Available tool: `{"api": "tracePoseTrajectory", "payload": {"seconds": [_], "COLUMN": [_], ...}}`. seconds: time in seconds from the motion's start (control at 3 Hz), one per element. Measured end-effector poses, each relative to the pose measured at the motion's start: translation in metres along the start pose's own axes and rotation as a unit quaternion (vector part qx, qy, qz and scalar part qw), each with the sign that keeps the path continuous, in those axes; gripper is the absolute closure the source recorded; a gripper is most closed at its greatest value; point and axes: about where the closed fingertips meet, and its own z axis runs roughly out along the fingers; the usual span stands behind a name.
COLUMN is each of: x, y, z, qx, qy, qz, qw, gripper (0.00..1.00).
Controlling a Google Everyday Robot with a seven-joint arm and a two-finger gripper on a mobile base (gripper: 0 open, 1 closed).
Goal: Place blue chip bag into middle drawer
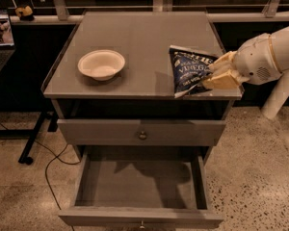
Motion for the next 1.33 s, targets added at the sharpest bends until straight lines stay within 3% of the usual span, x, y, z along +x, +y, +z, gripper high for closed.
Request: {"api": "tracePoseTrajectory", "payload": {"seconds": [0.33,0.67,1.0,1.33], "x": [0.000,-0.001,0.012,0.062], "y": [0.013,0.045,0.079,0.102], "z": [0.002,-0.002,-0.011,-0.014], "qx": [0.012,0.054,0.118,0.171], "qy": [0.007,-0.005,-0.022,-0.010], "qz": [-0.002,-0.003,0.029,0.083], "qw": [0.9999,0.9985,0.9924,0.9818], "gripper": [1.00,1.00,1.00,1.00]}}
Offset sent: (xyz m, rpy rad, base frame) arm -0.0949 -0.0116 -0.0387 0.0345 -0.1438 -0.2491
